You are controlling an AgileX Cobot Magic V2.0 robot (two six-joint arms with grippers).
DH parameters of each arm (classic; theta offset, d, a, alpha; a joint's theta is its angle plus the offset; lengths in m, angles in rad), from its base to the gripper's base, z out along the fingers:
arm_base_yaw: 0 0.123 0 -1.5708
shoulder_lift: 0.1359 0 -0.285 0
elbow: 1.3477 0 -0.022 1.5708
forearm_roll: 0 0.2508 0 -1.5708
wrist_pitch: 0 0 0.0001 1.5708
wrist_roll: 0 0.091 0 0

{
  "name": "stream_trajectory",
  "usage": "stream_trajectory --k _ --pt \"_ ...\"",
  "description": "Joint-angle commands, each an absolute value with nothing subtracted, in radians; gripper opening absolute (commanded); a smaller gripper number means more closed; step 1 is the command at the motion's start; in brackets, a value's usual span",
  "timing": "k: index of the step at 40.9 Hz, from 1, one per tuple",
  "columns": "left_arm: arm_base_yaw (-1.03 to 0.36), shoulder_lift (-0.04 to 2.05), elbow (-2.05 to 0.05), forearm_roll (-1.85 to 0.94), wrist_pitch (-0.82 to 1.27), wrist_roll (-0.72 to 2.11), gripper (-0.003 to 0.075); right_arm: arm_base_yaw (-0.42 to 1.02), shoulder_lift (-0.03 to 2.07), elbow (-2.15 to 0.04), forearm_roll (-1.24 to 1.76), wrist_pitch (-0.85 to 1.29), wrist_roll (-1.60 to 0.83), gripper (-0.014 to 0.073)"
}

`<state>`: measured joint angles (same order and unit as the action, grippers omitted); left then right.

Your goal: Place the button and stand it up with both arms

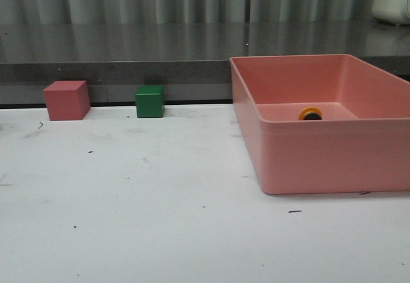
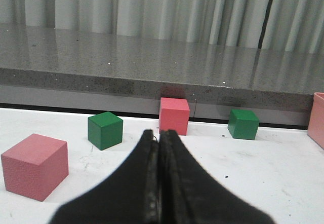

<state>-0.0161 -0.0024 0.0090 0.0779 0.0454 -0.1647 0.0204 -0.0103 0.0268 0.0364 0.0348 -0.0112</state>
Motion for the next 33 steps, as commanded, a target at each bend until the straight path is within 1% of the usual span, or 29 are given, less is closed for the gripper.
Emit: stream_trajectory --k 1,29,33 --pt "-0.022 -0.027 0.025 0.077 -0.037 -0.167 -0.0020 0.014 -0.029 0.024 0.035 -0.059 -0.012 -0.0068" --pt "-0.022 -0.027 0.025 0.077 -0.037 -0.167 -0.0020 0.014 -0.029 0.024 0.035 -0.059 -0.012 -0.0068" --pt "-0.022 -0.027 0.025 0.077 -0.064 -0.167 -0.0020 0.014 -0.029 0.024 0.035 -0.059 -0.012 -0.0068"
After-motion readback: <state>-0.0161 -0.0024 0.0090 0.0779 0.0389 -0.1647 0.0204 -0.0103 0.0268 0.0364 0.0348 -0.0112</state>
